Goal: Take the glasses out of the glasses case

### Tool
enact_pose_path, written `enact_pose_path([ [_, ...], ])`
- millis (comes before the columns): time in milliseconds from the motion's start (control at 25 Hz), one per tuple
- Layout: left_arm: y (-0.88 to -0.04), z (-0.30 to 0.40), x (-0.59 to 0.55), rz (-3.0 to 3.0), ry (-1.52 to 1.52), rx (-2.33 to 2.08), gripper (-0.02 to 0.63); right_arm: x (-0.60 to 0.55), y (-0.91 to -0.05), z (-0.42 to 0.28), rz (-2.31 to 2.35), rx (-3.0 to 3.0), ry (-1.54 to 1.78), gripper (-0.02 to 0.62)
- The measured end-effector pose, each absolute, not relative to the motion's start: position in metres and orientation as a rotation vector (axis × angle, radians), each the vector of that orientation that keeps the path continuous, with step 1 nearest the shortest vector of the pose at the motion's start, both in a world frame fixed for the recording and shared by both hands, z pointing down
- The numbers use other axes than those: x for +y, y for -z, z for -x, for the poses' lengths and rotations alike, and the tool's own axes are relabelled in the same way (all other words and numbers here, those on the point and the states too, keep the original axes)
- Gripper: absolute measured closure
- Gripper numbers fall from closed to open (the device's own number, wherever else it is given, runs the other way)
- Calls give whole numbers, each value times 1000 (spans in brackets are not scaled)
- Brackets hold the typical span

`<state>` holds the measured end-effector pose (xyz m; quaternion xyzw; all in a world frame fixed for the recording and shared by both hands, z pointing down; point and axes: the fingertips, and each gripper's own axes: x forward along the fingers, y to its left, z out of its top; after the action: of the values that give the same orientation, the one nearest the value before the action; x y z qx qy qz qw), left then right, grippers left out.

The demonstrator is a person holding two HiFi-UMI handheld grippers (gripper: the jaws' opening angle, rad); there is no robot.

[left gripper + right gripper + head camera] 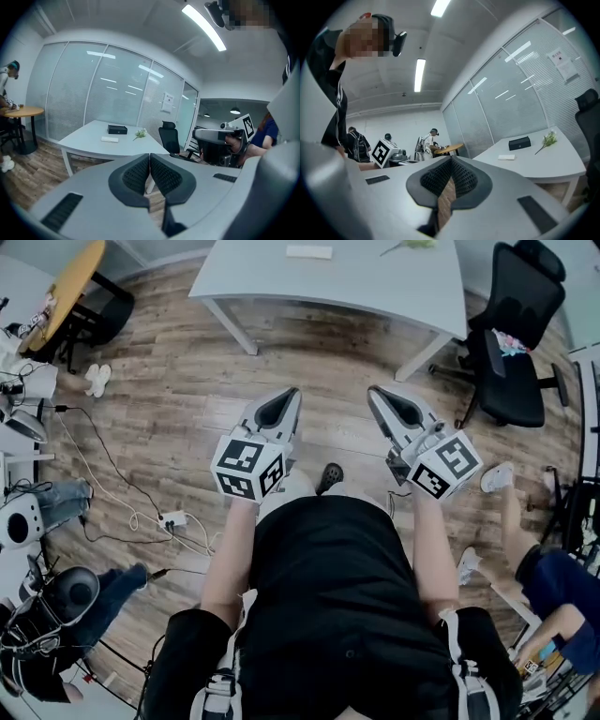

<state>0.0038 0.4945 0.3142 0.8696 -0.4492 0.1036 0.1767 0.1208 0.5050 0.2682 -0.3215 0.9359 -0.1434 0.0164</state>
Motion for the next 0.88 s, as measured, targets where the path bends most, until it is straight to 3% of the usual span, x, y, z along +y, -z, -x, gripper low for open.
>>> enact_pose_path([
  [880,-342,20,448,-2374,-284,-1258,581,453,-282,-114,998,2778,624,578],
])
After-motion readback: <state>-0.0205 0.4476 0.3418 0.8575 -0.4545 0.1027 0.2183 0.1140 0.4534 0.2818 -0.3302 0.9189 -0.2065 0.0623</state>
